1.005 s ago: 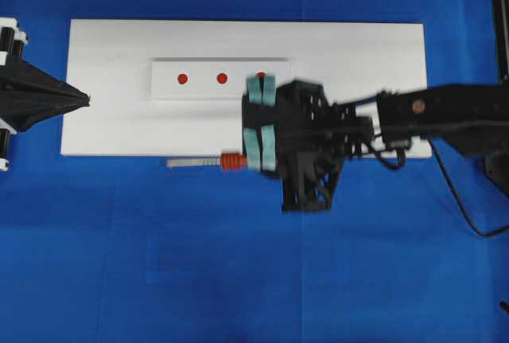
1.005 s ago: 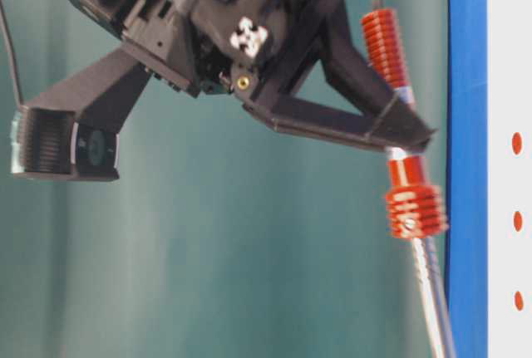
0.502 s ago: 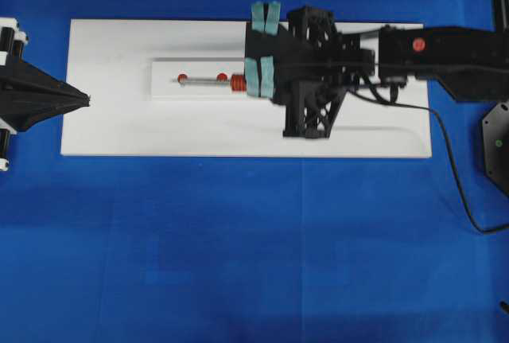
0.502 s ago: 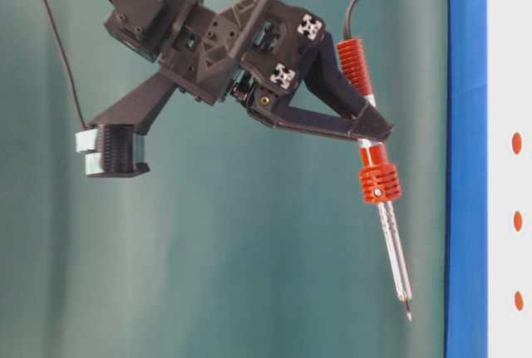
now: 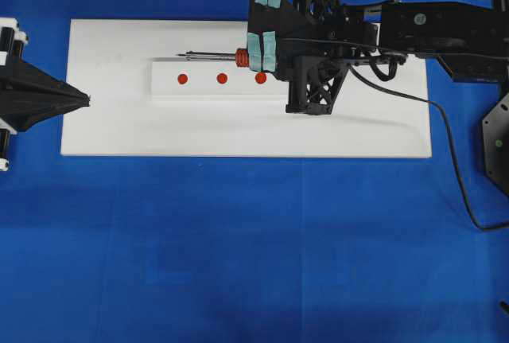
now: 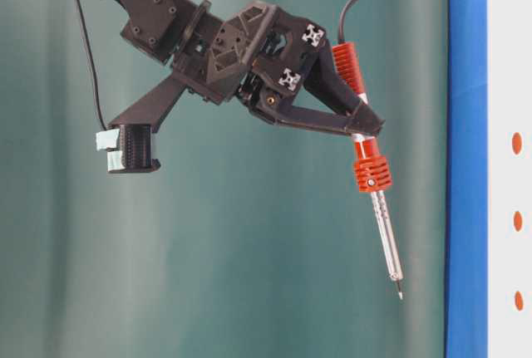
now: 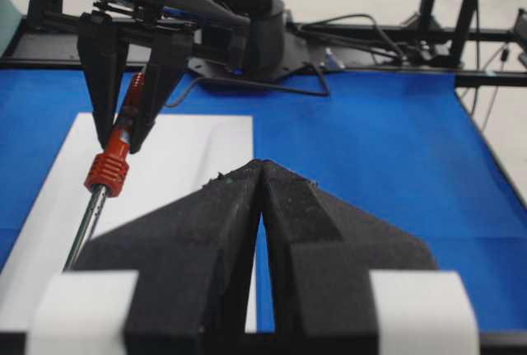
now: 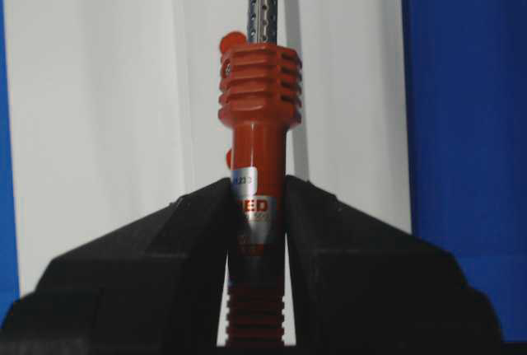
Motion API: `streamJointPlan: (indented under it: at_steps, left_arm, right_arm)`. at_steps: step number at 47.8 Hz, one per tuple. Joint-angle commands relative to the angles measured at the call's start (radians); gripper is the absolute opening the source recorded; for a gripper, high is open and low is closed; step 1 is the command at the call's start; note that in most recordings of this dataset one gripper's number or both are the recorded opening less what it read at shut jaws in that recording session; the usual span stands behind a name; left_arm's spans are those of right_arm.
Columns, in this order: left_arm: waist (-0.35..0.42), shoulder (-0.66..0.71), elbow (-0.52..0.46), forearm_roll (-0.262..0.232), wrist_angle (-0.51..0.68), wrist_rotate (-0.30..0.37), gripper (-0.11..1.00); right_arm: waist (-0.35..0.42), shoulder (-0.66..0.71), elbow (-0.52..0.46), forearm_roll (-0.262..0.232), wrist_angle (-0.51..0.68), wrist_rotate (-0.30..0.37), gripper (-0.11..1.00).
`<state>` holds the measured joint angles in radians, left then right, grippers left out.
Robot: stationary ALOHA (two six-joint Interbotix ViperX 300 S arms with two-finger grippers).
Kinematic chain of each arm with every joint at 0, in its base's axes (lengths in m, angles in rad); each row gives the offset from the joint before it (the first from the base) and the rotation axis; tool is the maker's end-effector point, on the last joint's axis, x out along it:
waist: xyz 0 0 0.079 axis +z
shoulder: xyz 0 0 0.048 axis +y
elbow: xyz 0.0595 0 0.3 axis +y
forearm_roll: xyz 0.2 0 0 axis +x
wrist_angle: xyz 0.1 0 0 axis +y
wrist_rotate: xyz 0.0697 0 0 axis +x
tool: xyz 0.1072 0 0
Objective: Touch the tip of the soldering iron to the mark.
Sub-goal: 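Lift the iron and carry it over the red dots on the strip, then lower the iron tip onto the left red dot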
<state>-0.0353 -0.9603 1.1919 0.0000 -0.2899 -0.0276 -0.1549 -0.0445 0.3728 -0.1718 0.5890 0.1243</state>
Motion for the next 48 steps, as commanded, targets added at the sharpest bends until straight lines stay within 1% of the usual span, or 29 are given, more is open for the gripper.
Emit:
streamJointPlan:
  at_steps: [1,9,17,24,48]
  left_arm:
    - [0.003,0.006,-0.011,0.0,-0.006,-0.002,0.02]
    - [0.003,0.006,-0.012,-0.002,-0.005,-0.002,0.02]
    - [0.003,0.006,-0.011,0.0,-0.006,-0.002,0.02]
    - [0.003,0.006,-0.011,-0.002,-0.008,-0.002,0.02]
    - [0.003,0.008,-0.011,-0.002,-0.006,-0.002,0.02]
  right_arm:
    - [-0.003,-0.029,-0.031,-0.003,0.002,-0.003,0.07]
    - [-0.002,-0.029,-0.032,-0.003,0.031,-0.003,0.07]
    - [-0.003,-0.025,-0.04,-0.002,0.126,-0.003,0.07]
    - [-0.003,-0.017,-0.055,-0.002,0.173,-0.006,0.07]
    - [-0.003,0.021,-0.078,0.017,0.166,-0.031,0.07]
